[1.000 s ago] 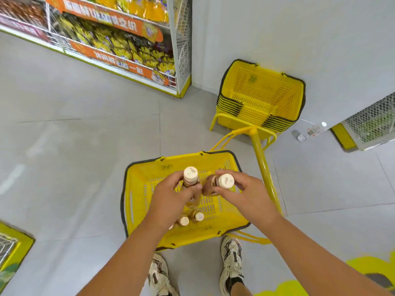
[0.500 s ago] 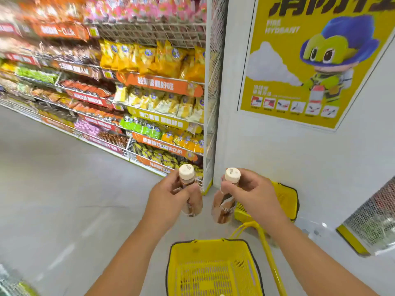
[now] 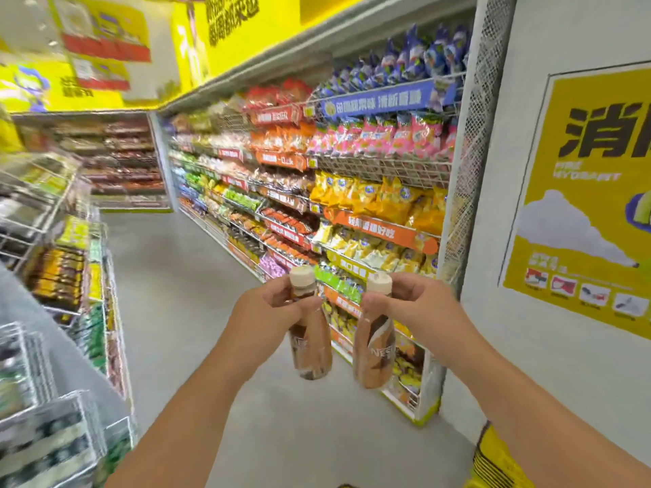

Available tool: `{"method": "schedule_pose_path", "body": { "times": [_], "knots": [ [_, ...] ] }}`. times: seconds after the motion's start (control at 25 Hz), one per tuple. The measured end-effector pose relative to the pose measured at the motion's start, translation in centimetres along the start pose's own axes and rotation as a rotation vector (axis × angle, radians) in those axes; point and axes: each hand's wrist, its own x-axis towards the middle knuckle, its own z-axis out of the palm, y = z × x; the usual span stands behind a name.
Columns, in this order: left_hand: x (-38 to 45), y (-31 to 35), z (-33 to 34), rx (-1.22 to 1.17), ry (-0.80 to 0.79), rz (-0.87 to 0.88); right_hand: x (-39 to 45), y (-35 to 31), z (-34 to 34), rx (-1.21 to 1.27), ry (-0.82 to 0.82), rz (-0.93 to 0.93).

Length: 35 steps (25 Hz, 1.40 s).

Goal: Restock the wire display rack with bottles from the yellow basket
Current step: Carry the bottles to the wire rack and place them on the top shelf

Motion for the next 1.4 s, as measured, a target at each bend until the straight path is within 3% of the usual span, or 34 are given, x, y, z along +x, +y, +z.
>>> {"method": "schedule_pose_path", "body": {
  "times": [0.28,0.64,1.12,1.4],
  "knots": [
    [-3.9,2.7,-7.8,0.098,0.311,-0.081,4.2,-3.8,7.6,0.155,-0.287,-0.039],
    [-11.3,4.1,-23.2,0.183,0.599,-0.136,5.2,-8.2,25.4,0.189,-0.549,-0.091],
    [-16.4,2.7,-51.5,0.253,0.663,-0.130,6.1,-16.6,55.2,0.252,-0.621,-0.179],
    [-14.8,-0.3,-65.2,0.302,0.731,-0.183,9.6,-19.0,68.5,0.220,-0.656,-0.178]
  ]
}}
